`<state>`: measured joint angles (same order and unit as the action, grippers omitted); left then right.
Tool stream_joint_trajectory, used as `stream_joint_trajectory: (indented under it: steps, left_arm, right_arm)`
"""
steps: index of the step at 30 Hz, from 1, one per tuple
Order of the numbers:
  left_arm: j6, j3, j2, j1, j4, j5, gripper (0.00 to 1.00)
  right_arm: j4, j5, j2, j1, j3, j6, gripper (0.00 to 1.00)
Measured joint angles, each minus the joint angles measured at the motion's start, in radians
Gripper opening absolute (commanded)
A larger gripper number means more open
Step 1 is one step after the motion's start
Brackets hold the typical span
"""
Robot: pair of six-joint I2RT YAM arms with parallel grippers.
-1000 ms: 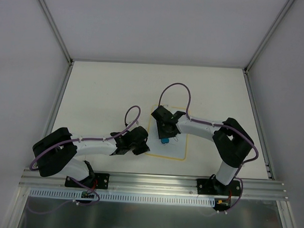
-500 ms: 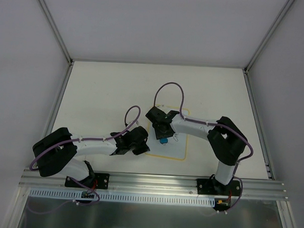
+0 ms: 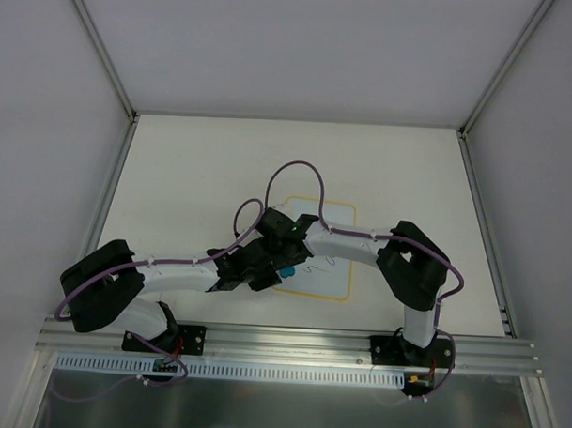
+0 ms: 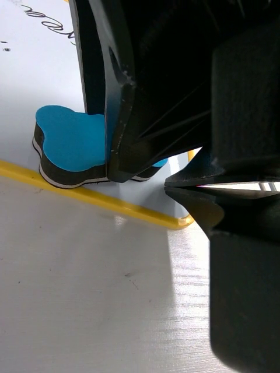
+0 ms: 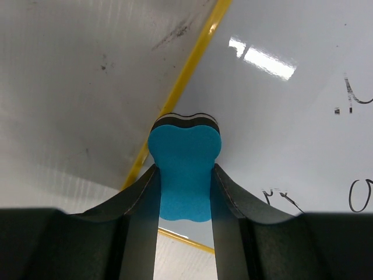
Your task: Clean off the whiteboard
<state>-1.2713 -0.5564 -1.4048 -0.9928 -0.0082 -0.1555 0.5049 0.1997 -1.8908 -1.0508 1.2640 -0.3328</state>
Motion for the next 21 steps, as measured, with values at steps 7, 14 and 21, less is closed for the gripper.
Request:
stream_joint_trajectory:
  steps: [7, 14, 21]
  left_arm:
    - [-0.002, 0.003, 0.002, 0.0, 0.001, 0.0, 0.0]
    - [-0.013, 0.011, 0.005, 0.008, 0.006, 0.01, 0.0]
    - [-0.027, 0.016, 0.006, 0.02, 0.011, 0.026, 0.0]
  right_arm:
    - [-0.013, -0.008, -0.001, 0.0, -0.002, -0.009, 0.07]
    - [-0.002, 0.042, 0.01, 0.003, -0.015, -0.043, 0.07]
    - [0.016, 0.08, 0.14, 0.079, -0.179, -0.072, 0.07]
